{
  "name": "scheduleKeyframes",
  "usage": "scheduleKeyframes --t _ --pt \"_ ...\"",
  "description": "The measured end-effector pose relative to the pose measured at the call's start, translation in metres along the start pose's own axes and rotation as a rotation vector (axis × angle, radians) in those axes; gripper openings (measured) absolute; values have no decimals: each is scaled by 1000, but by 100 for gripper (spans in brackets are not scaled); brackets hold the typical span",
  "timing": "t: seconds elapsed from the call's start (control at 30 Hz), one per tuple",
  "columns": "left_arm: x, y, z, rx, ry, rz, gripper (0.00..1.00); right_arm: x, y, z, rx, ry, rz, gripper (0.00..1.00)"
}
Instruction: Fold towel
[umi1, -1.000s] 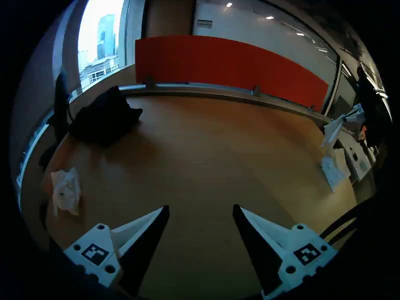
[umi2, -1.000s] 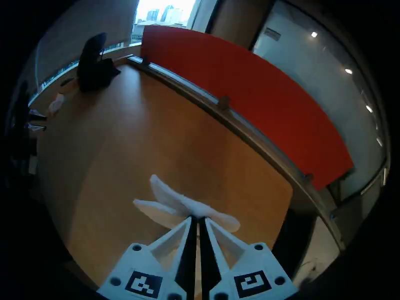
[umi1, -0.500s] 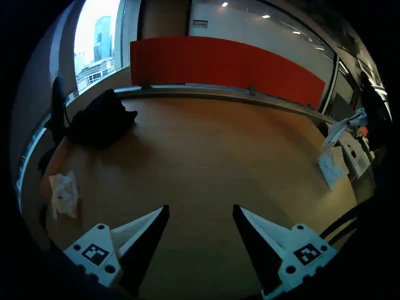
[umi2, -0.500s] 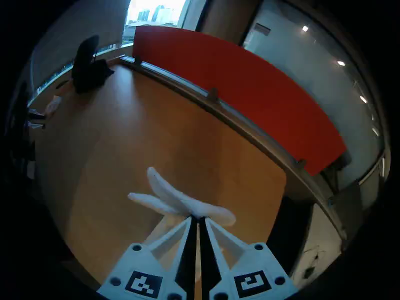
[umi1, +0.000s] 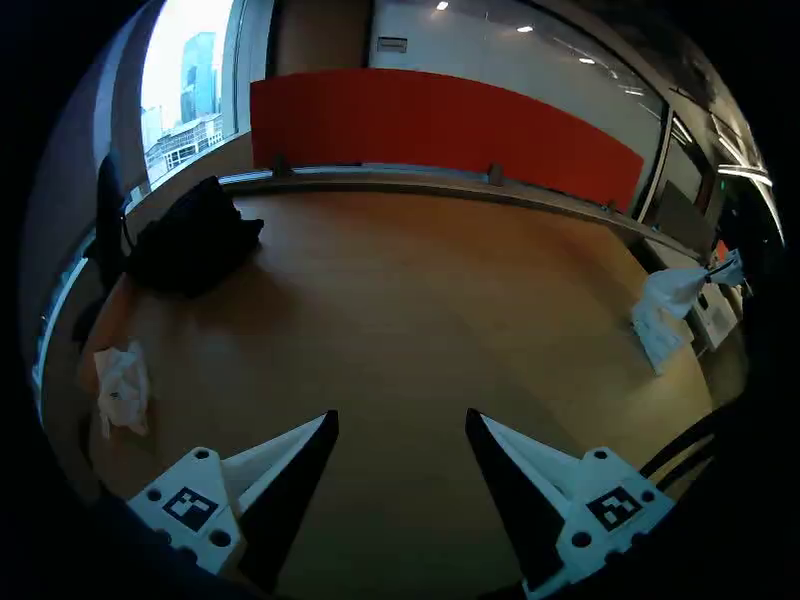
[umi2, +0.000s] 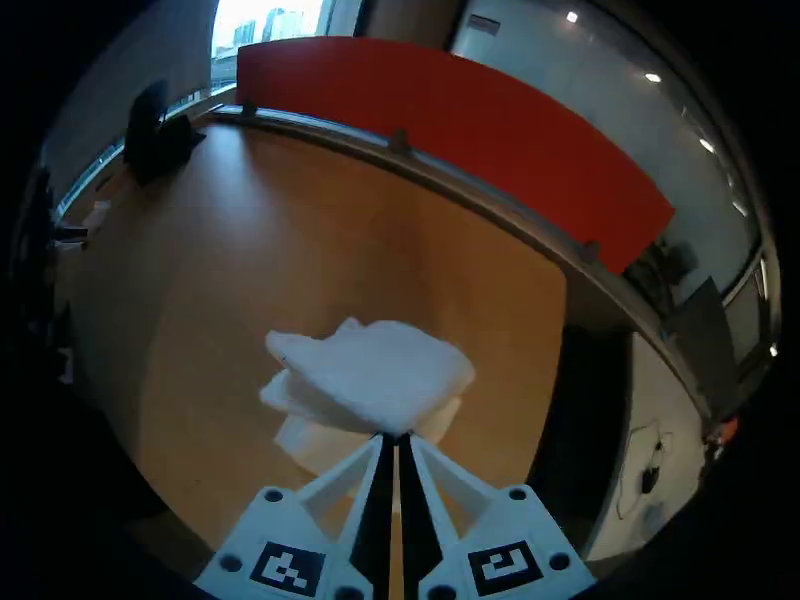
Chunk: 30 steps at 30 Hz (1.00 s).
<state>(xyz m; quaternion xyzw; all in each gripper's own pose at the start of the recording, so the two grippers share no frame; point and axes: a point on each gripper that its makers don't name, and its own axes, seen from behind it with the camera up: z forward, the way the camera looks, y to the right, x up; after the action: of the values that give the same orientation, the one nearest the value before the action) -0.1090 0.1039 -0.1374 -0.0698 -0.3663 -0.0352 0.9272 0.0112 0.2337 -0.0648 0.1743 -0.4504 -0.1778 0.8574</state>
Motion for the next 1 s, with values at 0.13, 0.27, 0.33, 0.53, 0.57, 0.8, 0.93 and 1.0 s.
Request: scheduleKeyframes --t 0.13,0.27,0.33,0.53,0.57,0.8,0.93,1.0 --pt "0 2 0 -2 -1 6 94 -23 -3 3 -5 -28 21 3" --pt "0 2 0 -2 -1 9 94 -42 -4 8 -14 -55 39 3" --pt "0 1 -1 -1 -1 9 94 -51 -3 11 -19 -71 48 3" --pt "0 -2 -4 7 -1 10 94 -73 -3 21 -25 -113 73 3" --pt "-1 -2 -4 8 -1 10 94 -76 -3 22 -26 -119 76 3" --pt "-2 -5 -7 16 -2 10 94 -94 -4 29 -28 -158 97 3" --pt "-3 -7 -8 20 -3 14 94 -102 -5 32 -26 -175 105 3" --pt "-3 -7 -8 21 -4 17 94 -106 -6 33 -22 -183 107 3"
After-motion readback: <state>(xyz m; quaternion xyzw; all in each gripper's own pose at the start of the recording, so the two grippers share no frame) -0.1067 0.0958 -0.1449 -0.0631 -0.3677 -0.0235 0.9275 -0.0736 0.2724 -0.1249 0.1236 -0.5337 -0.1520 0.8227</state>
